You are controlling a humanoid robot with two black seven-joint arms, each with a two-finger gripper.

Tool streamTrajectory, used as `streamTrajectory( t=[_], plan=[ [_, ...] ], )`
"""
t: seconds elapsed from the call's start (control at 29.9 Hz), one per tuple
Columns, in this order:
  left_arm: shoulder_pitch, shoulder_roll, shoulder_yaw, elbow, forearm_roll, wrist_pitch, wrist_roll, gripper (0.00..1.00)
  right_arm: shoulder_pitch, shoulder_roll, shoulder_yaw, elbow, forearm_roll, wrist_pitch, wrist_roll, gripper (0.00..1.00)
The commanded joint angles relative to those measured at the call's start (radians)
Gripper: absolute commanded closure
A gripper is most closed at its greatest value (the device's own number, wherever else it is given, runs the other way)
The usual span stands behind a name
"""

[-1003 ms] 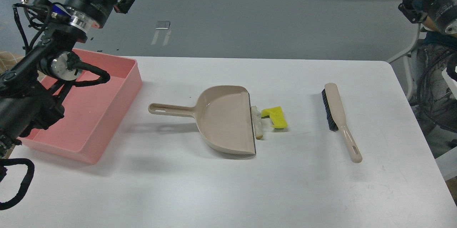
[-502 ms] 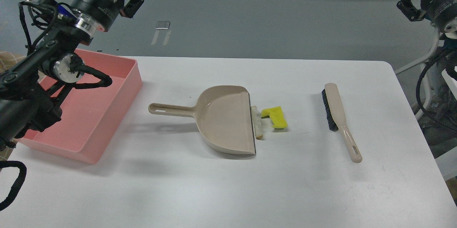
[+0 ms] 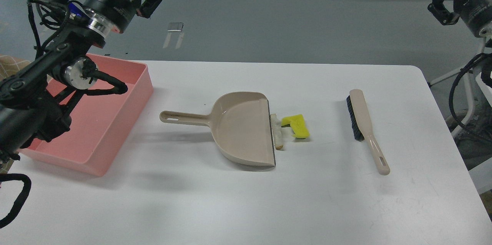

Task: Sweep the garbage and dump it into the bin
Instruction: 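Move the left gripper from above the pink bin toward the dustpan handle, then grasp the beige dustpan handle with the left gripper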

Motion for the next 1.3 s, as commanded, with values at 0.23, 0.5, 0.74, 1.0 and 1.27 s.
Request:
streamTrajectory(
  t=[0.23,0.5,0.74,1.0,1.27],
  plan=[
    [0.202,0.189,0.020,-0.370,0.116,0.112,0.035,0.02,-0.003,0.000,0.000,0.000,0.000,0.000,-0.001,0.00],
    [0.394,0.275,0.034,-0.569,0.352,0.244,0.050,0.02,-0.014,0.000,-0.005,0.008,0.000,0.000,0.000,0.00],
    [0.593,0.271,0.020,-0.639,0.523,0.313,0.050,0.02,-0.040,0.006,-0.005,0.028,-0.003,-0.003,0.000,0.00],
    [0.802,0.266,0.020,-0.704,0.656,0.395,0.047,0.02,-0.049,0.005,-0.005,0.036,-0.003,-0.003,0.000,0.00],
    [0.843,0.154,0.034,-0.595,0.744,0.431,0.049,0.02,-0.054,0.009,-0.005,0.036,-0.003,-0.003,0.000,0.00]
  ],
)
